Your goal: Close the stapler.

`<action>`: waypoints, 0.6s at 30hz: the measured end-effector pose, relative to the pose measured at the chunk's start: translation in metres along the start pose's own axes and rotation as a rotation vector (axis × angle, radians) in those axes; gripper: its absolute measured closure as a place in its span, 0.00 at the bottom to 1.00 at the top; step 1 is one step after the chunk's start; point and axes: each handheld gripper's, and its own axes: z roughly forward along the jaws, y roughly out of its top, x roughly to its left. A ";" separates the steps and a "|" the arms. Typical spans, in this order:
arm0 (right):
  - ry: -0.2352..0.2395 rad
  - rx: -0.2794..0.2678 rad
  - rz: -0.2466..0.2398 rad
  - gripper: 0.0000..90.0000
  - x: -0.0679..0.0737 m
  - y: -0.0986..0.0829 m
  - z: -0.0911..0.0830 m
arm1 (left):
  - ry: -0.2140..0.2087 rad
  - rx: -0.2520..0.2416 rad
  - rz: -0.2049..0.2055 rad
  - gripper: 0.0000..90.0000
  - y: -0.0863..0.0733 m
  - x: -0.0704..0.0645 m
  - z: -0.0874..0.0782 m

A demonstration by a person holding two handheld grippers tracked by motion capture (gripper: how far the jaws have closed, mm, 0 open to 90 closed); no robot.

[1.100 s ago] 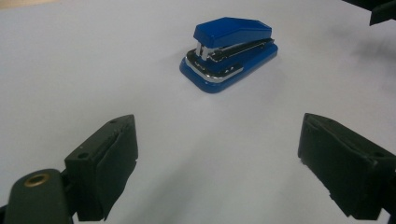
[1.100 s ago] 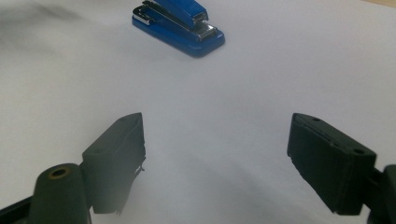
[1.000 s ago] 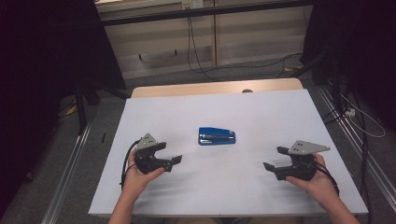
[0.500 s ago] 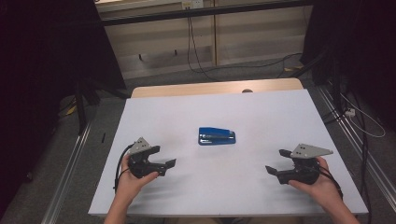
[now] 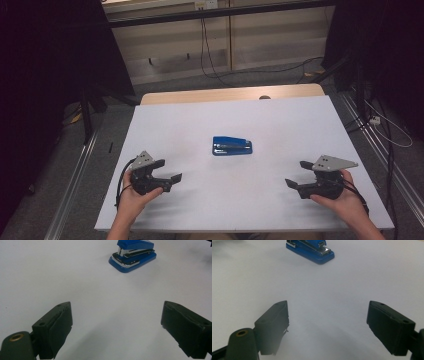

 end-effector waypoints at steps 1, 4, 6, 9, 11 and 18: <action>0.001 -0.001 0.001 0.20 0.000 -0.001 -0.001 | -0.001 -0.002 -0.002 0.11 0.000 0.000 0.000; 0.004 0.002 0.003 0.20 -0.001 -0.004 -0.003 | 0.003 -0.001 0.001 0.11 0.000 0.001 -0.002; 0.003 0.002 0.006 0.20 -0.001 -0.005 -0.004 | 0.003 0.002 0.000 0.10 -0.001 0.001 -0.002; 0.002 -0.003 0.004 0.20 -0.001 -0.004 -0.003 | 0.000 0.004 0.010 0.10 -0.002 0.001 -0.002; 0.006 -0.003 -0.003 0.20 -0.001 -0.004 -0.004 | 0.003 0.006 0.011 0.10 -0.003 0.001 -0.004; 0.002 -0.011 -0.003 0.20 -0.001 -0.004 -0.004 | 0.001 0.010 0.001 0.10 -0.007 0.003 -0.006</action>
